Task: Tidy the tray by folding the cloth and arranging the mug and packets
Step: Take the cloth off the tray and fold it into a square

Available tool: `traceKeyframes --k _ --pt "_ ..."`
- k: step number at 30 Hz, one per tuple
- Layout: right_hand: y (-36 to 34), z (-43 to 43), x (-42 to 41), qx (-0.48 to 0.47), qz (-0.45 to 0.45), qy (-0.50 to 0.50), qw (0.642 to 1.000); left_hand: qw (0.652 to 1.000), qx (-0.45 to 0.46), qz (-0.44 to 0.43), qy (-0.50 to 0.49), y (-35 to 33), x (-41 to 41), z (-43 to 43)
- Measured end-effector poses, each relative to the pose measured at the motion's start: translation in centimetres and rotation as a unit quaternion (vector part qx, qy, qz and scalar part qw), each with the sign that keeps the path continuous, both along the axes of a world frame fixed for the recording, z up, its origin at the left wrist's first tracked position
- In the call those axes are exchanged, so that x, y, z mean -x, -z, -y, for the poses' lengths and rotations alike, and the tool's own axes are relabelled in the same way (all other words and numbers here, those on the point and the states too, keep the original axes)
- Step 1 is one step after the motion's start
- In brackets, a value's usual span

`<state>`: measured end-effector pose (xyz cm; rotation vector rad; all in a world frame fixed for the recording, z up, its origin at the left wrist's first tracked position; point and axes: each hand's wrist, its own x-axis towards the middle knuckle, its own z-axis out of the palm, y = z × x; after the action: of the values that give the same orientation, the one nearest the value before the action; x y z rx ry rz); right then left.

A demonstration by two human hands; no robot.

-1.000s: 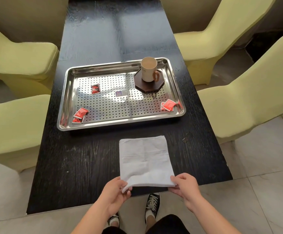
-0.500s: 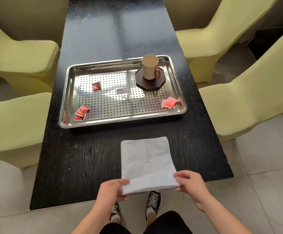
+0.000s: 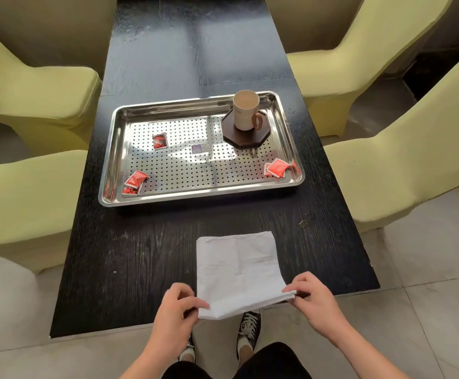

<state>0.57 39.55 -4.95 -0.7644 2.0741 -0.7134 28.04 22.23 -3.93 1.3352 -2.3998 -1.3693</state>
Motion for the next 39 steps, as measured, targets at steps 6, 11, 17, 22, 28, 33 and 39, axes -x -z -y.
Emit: traceKeyframes --k 6,11,17,22,28,33,39 --pt "-0.3 2.0 0.7 0.010 0.037 -0.022 0.999 0.998 -0.044 -0.035 0.017 -0.2 1.6 1.9" --pt "-0.5 4.4 1.9 -0.010 -0.008 -0.024 1.000 0.992 -0.089 -0.051 -0.078 0.2 3.9 3.8" --pt "0.2 7.3 3.0 -0.023 -0.026 -0.001 0.999 0.972 -0.213 -0.054 -0.079 2.3 4.4 5.3" --pt "0.8 9.1 2.9 -0.030 -0.025 -0.004 0.999 0.976 -0.191 0.007 -0.104 4.8 3.7 5.1" --pt "1.6 11.0 3.0 -0.078 -0.078 -0.030 0.993 0.980 -0.102 0.097 -0.138 4.6 4.7 4.7" --pt "2.6 11.5 2.7 -0.119 -0.084 0.004 0.989 0.978 -0.064 0.134 -0.150 4.2 5.3 4.2" --pt "3.2 10.0 1.7 -0.109 -0.057 0.078 0.989 0.972 -0.078 0.139 -0.173 3.9 5.0 3.4"
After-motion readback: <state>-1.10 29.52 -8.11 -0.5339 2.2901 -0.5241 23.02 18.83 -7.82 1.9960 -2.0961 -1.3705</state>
